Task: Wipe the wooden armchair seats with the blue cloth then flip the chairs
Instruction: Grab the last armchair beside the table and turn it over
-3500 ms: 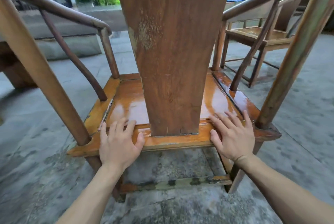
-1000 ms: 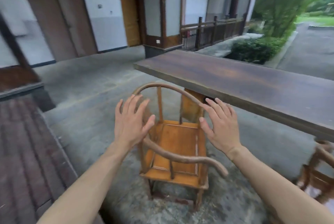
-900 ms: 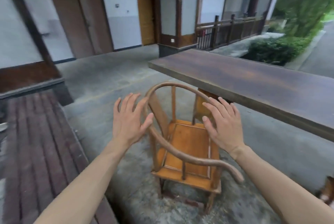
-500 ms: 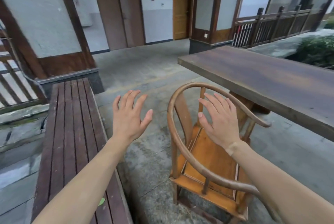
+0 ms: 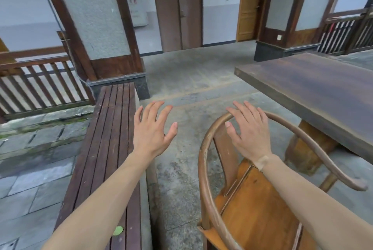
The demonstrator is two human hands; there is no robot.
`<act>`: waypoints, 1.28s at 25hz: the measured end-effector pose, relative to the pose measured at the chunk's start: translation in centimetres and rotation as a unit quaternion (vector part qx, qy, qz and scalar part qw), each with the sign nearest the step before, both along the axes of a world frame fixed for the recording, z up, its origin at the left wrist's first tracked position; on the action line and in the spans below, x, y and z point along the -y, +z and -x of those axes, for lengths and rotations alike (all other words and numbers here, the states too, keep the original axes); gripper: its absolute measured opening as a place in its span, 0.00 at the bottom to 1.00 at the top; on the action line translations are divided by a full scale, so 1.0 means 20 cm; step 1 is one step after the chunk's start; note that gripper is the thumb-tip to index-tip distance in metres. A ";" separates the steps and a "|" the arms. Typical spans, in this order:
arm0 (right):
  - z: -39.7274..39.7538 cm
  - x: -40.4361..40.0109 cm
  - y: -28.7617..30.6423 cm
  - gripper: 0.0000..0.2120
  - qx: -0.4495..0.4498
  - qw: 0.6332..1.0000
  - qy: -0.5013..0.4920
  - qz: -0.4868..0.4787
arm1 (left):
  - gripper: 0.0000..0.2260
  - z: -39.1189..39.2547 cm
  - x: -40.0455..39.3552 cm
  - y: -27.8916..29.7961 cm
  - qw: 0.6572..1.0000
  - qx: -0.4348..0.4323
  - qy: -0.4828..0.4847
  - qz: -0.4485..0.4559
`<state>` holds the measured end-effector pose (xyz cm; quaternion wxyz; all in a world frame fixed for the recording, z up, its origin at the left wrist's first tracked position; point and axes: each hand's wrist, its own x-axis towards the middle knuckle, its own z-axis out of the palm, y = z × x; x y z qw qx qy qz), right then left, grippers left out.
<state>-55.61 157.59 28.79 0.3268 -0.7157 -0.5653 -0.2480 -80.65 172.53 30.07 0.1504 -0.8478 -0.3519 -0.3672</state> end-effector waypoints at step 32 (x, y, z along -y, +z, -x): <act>-0.46 -2.22 -0.46 0.29 -0.114 0.955 -0.130 0.240 | 0.38 -0.75 -2.40 -0.50 0.939 -0.166 -0.152 0.259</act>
